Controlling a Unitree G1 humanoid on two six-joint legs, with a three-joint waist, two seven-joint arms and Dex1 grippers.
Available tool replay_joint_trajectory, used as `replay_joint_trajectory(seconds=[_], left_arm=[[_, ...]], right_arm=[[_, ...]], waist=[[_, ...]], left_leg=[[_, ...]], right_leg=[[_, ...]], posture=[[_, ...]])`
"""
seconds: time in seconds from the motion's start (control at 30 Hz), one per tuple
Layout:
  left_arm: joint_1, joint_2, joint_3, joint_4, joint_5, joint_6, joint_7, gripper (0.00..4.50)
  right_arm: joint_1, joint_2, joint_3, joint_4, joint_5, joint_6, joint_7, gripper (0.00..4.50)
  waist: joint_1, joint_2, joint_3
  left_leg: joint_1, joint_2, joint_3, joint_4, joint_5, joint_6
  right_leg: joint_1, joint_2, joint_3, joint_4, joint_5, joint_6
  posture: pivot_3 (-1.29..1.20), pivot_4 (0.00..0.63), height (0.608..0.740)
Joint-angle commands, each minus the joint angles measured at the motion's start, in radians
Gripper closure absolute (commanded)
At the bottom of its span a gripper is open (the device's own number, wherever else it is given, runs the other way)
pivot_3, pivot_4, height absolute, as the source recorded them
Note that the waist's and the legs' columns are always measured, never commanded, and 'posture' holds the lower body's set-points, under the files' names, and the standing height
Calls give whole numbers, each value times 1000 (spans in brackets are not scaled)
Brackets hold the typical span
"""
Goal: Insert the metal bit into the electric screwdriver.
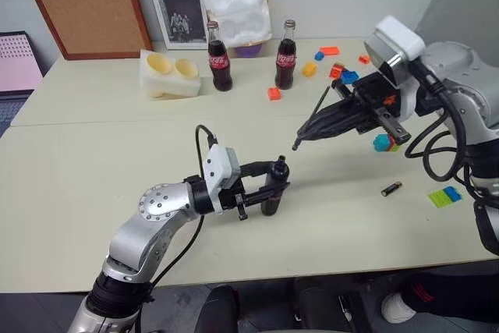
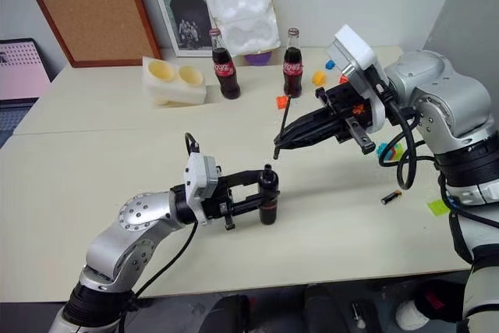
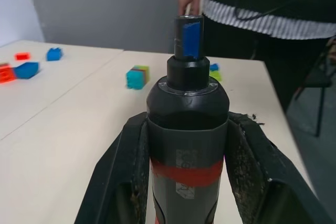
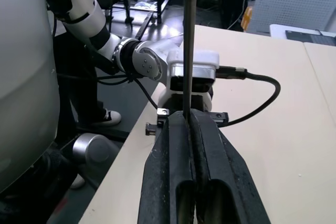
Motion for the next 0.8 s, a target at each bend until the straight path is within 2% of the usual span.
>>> replay_joint_trajectory(seconds=[0.03, 0.2, 0.37, 0.53, 0.8], left_arm=[[-27, -6, 20, -35, -39, -20, -38, 2855], [-40, -20, 12, 2, -45, -37, -78, 2855], [-16, -22, -10, 46, 1, -87, -122, 2855], [2, -11, -38, 132, 91, -204, -182, 2855], [7, -18, -47, 135, 103, -233, -176, 2856]], right_arm=[[49, 0, -108, -89, 22, 31, -15, 4500], [116, 29, -201, -143, 69, 70, -39, 4500], [120, 34, -205, -158, 59, 112, -1, 4500], [96, 50, -142, -129, 4, 116, 64, 4500], [64, 81, -57, -58, -70, 17, 90, 4500]], waist=[[1, 0, 0], [5, 0, 1], [4, 0, 1], [4, 0, 1], [4, 0, 1]], left_leg=[[0, 0, 0, 0, 0, 0], [0, 0, -1, 1, 0, 0], [0, 0, -1, 1, 0, 0], [0, 0, 0, 1, 0, 0], [1, 0, 0, 2, 0, 0]], right_leg=[[0, 0, 0, 0, 0, 0], [0, 0, -1, 0, 0, 0], [1, 1, -1, 1, 0, 0], [1, 1, 0, 1, 0, 0], [1, 1, 0, 2, 0, 0]], posture=[[0, 150, 740], [0, 150, 740], [0, 150, 740], [0, 150, 740], [0, 150, 740]])
